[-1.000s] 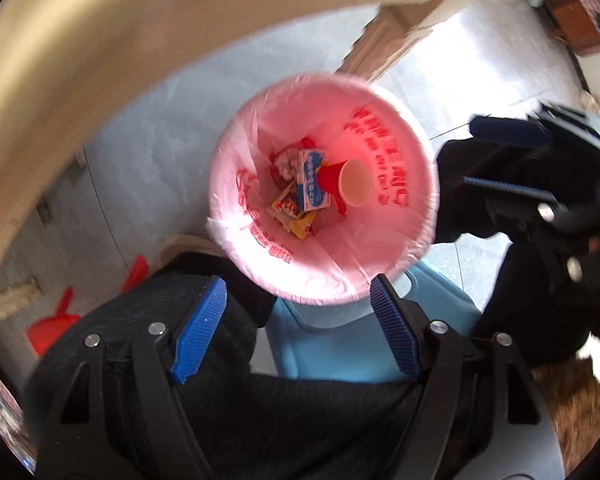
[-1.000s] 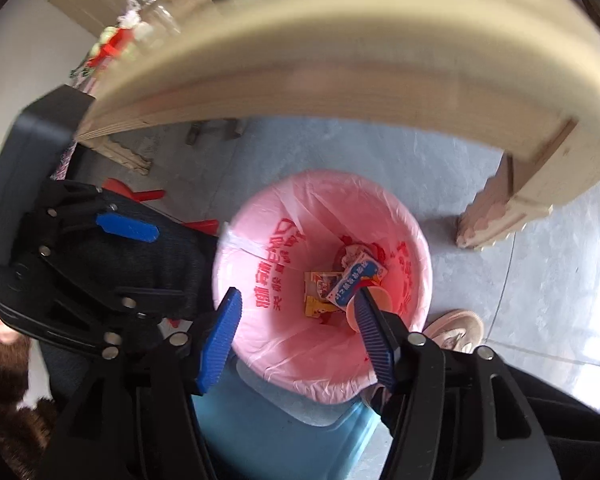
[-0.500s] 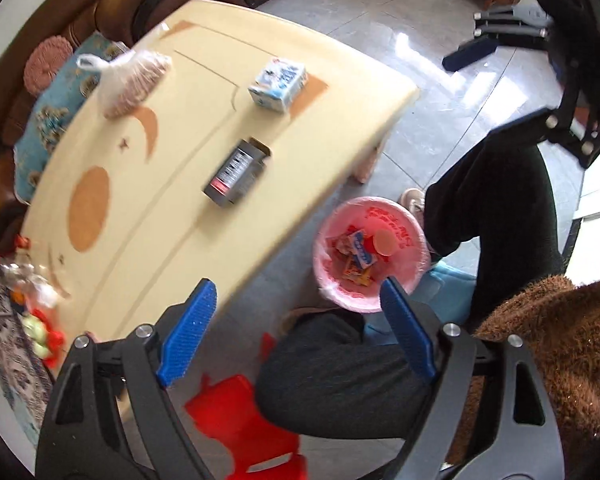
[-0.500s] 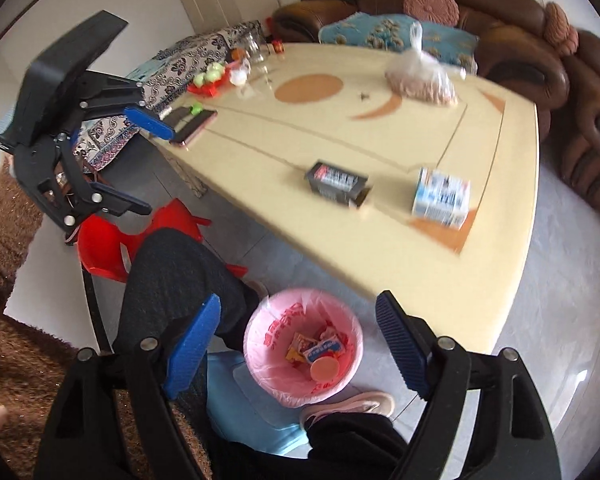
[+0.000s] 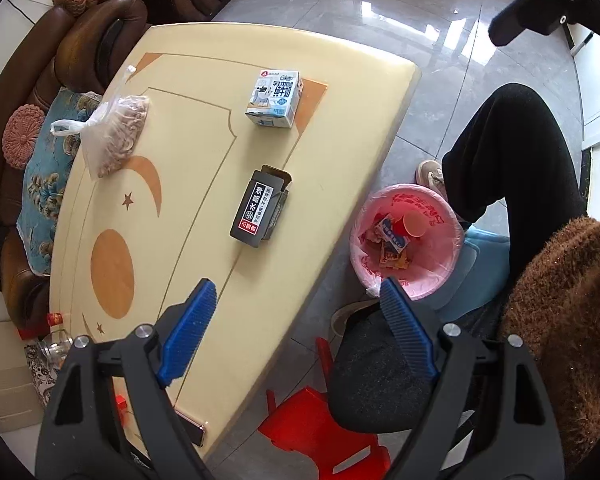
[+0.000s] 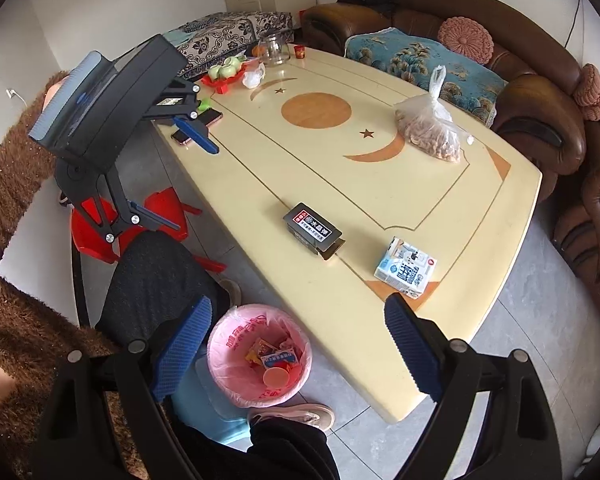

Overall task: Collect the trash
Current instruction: 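Move both open grippers back over the table toward the black box and milk carton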

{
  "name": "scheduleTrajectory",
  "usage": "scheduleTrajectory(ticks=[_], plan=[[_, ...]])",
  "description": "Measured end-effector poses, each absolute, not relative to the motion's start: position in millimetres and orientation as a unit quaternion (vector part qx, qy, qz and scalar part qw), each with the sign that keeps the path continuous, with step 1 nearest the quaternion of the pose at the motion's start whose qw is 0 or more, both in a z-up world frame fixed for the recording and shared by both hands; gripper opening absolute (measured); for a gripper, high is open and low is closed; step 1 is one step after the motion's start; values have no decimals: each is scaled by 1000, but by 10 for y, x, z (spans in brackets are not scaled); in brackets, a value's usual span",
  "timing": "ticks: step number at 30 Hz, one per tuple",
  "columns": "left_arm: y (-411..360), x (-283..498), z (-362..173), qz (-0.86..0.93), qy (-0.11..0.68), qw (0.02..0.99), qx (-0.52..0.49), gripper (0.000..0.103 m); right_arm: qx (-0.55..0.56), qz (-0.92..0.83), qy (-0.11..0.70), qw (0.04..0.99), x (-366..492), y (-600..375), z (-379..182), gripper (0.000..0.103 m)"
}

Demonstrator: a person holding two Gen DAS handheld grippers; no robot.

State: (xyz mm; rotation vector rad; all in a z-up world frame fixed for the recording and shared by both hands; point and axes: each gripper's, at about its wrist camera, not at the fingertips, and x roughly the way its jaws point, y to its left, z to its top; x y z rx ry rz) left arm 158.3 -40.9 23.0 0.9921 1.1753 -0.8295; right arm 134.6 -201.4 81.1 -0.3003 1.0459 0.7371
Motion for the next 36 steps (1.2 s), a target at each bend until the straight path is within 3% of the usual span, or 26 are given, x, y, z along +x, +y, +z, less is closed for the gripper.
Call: scheduleTrajectory(ticks=[24, 36], plan=[[-673, 2128, -560, -422, 544, 565, 455, 82, -155, 361, 534, 749, 2189, -2095, 12, 86], [-788, 2500, -1086, -438, 575, 525, 450, 82, -259, 394, 533, 702, 2500, -1931, -378, 86]])
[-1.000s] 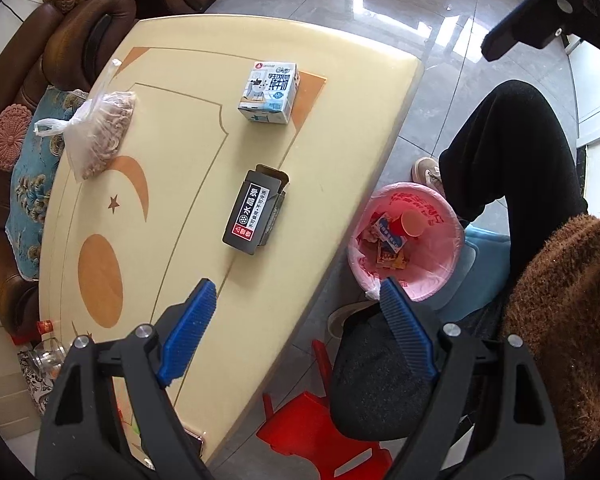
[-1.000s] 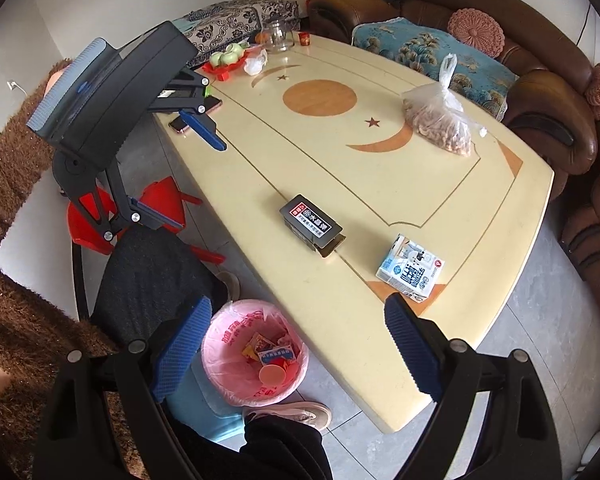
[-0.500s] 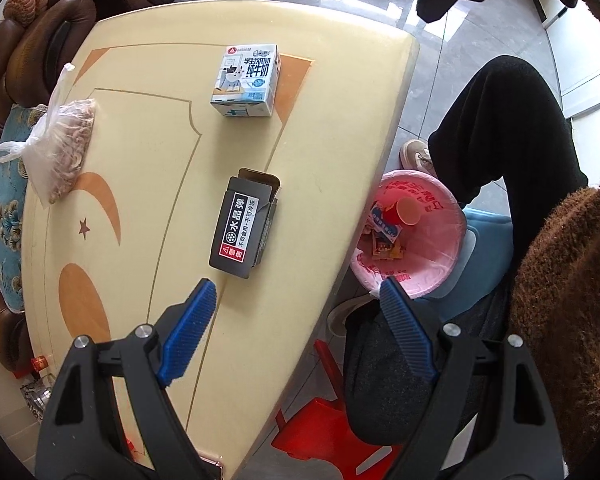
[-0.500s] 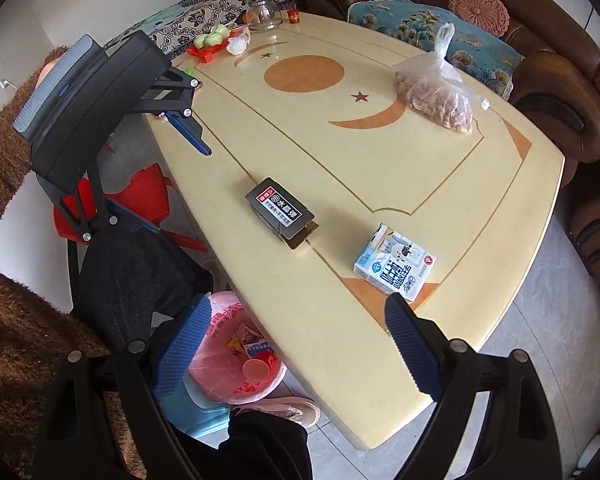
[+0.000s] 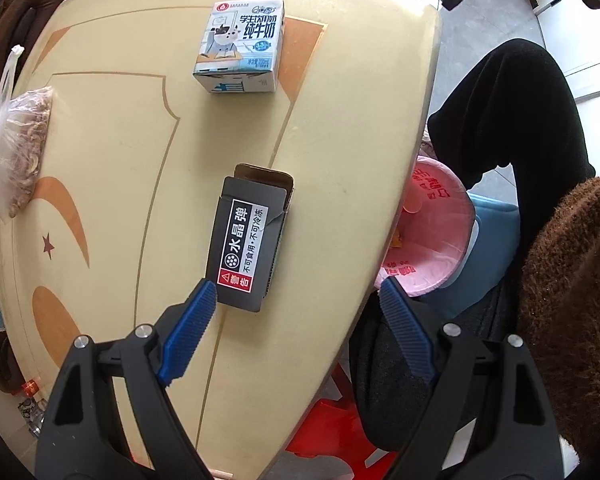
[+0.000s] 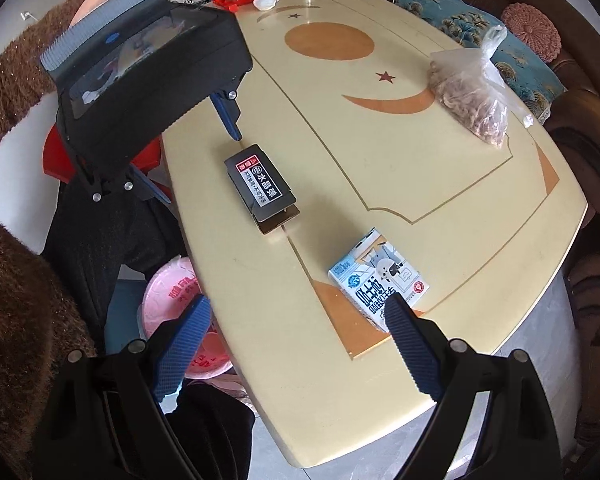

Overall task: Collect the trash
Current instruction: 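Move both open grippers back over the table toward the black box and milk carton, then grasp the black box with the left gripper while the right gripper grasps the milk carton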

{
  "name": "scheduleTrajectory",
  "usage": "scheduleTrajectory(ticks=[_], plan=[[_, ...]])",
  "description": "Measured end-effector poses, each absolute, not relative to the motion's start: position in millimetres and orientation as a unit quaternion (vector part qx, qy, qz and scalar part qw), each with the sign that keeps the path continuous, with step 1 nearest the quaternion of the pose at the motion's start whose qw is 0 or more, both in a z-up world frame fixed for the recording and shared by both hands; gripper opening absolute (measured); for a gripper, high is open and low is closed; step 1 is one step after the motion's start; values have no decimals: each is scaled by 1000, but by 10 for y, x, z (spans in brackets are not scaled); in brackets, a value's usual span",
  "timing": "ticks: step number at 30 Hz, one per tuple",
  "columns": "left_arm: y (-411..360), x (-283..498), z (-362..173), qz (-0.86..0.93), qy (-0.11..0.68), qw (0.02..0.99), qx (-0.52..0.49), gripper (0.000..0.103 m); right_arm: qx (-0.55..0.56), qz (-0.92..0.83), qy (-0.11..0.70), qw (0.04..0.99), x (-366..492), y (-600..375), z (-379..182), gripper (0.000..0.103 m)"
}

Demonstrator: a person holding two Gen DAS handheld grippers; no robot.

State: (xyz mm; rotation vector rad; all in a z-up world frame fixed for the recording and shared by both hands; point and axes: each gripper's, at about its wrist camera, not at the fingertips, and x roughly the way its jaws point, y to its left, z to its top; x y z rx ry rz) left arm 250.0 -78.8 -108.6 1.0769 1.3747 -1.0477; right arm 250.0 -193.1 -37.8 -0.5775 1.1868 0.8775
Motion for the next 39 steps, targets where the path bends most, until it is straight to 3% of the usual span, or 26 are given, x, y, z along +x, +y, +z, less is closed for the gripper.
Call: scheduleTrajectory(ticks=[26, 39], plan=[[-948, 2931, -1784, -453, 606, 483, 440, 82, -420, 436, 527, 597, 3062, -1732, -1224, 86], [-973, 2932, -1904, -464, 605, 478, 435, 83, -416, 439, 550, 576, 3223, -1766, -1659, 86]])
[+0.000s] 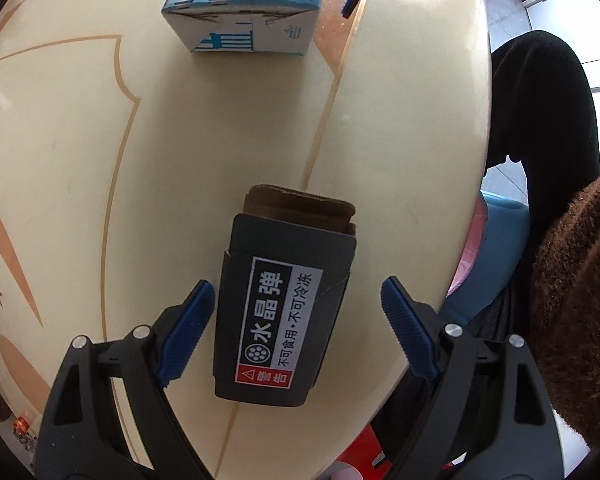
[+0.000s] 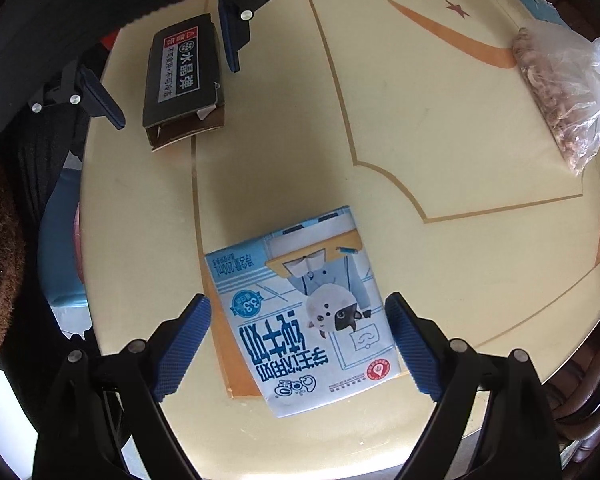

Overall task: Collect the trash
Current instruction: 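Grasp the black box with the left gripper while the right gripper grasps the milk carton, then lift the black box and milk carton and carry both over the pink bin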

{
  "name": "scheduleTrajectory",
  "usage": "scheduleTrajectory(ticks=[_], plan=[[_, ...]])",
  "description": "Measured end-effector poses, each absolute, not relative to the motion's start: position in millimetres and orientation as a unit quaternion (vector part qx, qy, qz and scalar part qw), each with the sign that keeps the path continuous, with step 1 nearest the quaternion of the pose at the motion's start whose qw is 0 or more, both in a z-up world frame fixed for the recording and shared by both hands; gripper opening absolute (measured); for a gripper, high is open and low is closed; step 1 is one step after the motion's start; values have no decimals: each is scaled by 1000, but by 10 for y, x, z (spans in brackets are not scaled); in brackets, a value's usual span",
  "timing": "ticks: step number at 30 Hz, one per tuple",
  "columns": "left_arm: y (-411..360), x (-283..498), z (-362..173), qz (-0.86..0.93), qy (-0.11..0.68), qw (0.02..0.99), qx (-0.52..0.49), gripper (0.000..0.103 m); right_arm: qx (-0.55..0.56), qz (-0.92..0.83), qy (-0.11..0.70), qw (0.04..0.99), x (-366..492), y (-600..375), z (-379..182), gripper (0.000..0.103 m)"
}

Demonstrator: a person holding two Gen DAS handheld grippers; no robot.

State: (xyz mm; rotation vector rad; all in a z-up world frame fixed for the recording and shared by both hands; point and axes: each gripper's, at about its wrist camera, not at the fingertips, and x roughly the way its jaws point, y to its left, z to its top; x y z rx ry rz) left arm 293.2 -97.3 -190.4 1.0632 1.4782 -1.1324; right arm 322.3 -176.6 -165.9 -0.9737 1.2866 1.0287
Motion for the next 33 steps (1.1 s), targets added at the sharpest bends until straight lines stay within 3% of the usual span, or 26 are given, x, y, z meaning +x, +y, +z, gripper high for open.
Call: scheduleTrajectory(ticks=[11, 15, 17, 18, 28, 33], plan=[[-900, 2940, -1855, -446, 590, 520, 427, 79, -367, 397, 572, 617, 3311, -1872, -1812, 86], [-878, 2993, -1809, -421, 585, 542, 432, 60, -336, 367, 585, 640, 3340, -1901, -1785, 84], [-869, 3023, -1794, -417, 591, 546, 422, 59, -316, 352, 588, 656, 3351, -1919, -1746, 76], [-877, 3020, -1790, -413, 591, 549, 422, 59, -302, 341, 591, 665, 3367, -1932, -1719, 66], [-786, 2978, -1636, -372, 591, 602, 386, 58, -244, 210, 565, 759, 3130, -1968, -1391, 65], [-559, 2988, -1328, -338, 588, 664, 314, 58, -199, 176, 529, 806, 2885, -2031, -1044, 65]])
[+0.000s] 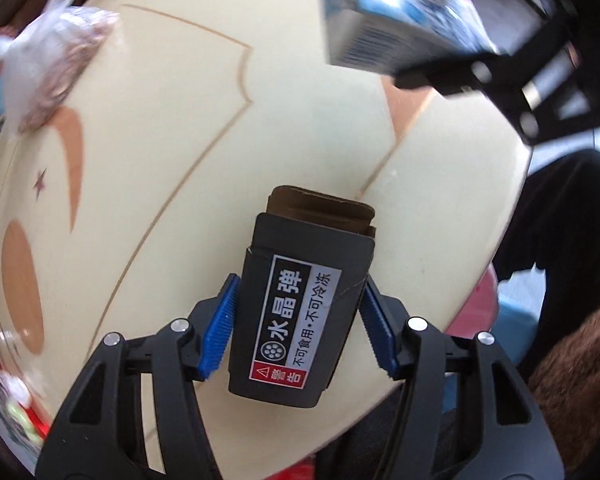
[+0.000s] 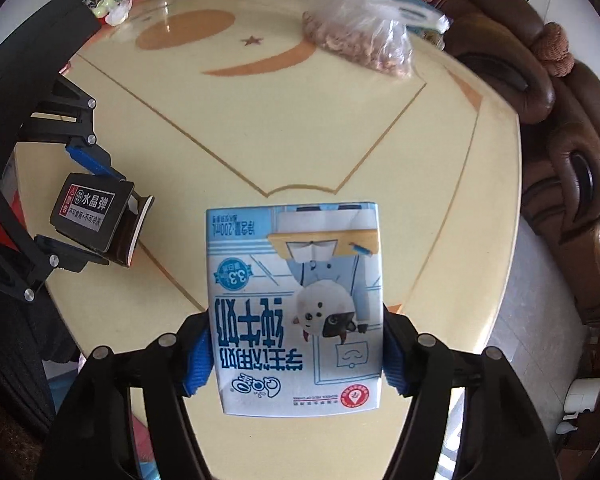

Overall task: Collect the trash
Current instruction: 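Lift the black box and milk carton and carry both over the pink bin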

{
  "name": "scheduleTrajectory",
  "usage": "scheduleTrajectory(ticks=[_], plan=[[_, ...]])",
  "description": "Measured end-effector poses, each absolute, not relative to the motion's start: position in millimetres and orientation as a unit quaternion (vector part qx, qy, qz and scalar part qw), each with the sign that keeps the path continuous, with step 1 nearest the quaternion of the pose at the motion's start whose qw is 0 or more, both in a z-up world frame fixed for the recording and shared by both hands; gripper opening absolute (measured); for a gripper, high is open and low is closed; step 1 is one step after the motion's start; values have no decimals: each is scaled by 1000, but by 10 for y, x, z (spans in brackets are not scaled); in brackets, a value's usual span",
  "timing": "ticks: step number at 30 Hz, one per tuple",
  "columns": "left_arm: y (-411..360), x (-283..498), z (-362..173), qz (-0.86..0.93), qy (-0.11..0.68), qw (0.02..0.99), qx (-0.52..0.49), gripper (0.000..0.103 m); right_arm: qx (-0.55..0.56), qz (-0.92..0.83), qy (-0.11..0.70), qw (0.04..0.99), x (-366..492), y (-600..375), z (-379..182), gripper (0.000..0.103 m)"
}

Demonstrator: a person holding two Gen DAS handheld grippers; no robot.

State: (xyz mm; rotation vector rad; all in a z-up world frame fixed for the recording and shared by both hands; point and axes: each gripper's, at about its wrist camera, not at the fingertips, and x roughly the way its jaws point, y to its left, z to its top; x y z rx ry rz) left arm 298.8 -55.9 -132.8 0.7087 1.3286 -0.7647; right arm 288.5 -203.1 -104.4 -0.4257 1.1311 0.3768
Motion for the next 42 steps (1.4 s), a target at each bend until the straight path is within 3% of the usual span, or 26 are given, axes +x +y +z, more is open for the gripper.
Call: scheduleTrajectory(ticks=[12, 17, 30, 42], plan=[[79, 2317, -372, -224, 523, 810, 140, 58, -117, 110, 448, 879, 1766, -1819, -423, 65], [167, 1843, -253, -164, 501, 845, 92, 58, -100, 98, 409, 902, 1291, -1692, -106, 65], [344, 1041, -795, -141, 514, 846, -8, 58, -77, 88, 406, 907, 323, -1443, -325, 65], [385, 672, -1386, -121, 553, 824, -13, 58, -56, 81, 441, 892, -17, -1383, -872, 65]])
